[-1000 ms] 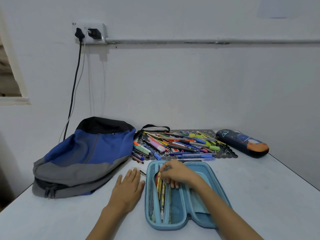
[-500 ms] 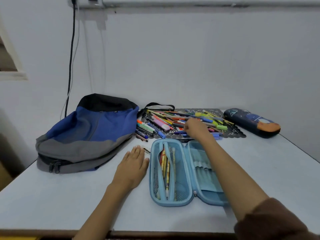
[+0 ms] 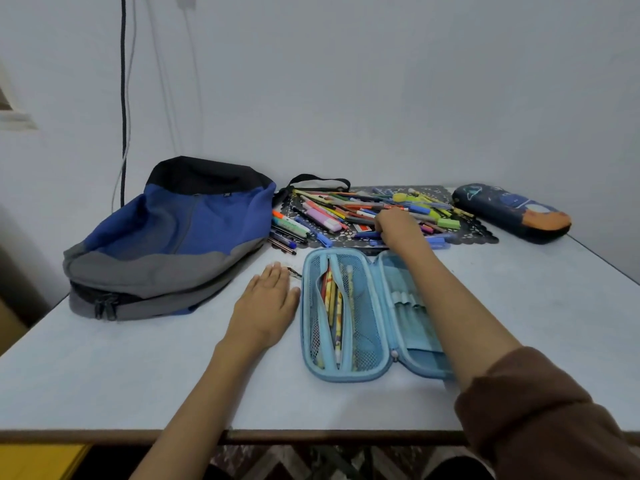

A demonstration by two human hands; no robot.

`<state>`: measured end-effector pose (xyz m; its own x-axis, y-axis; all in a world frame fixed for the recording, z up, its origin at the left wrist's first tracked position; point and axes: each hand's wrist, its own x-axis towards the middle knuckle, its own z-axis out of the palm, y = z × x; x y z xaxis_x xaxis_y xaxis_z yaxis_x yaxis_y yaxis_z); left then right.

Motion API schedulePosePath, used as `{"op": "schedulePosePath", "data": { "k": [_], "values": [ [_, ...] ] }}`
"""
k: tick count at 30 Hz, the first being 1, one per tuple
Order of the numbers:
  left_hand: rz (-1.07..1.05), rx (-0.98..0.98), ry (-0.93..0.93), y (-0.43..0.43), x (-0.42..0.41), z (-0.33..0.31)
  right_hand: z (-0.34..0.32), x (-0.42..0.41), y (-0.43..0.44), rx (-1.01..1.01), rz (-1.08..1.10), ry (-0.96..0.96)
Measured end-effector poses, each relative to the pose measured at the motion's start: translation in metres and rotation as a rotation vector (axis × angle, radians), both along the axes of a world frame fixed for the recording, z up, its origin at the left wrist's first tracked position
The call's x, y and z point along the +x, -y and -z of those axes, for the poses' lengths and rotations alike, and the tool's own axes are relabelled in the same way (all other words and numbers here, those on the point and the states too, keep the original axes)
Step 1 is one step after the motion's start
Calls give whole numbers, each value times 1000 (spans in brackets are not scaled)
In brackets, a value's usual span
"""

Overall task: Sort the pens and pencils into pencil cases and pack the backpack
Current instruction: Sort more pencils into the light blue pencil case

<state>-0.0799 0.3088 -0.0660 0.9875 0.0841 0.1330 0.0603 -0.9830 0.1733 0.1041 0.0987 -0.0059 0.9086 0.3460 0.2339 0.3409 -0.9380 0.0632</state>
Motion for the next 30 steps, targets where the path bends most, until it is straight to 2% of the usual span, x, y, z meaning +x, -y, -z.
{"op": "schedulePosePath", "data": {
  "k": [7, 12, 15, 18, 20, 25, 30],
  "values": [
    [1, 3, 0, 1, -2, -2, 4, -1, 0, -116, -3, 65],
    [1, -9, 3, 3, -3, -3, -6, 8, 4, 180, -62, 136],
    [-4, -9, 5, 4, -5, -6, -11, 11, 4, 335, -134, 20],
    [-4, -16, -1, 4, -6, -7, -7, 12, 6, 250, -177, -116],
    [-2, -20, -3, 3, -5, -5, 0, 12, 8, 128, -153, -89],
    [-1, -26, -1, 3, -5, -4, 5, 11, 10, 49, -73, -2],
    [-2, -21, -7, 4, -5, -5, -8, 16, 9, 257, -71, 134]
  ]
}}
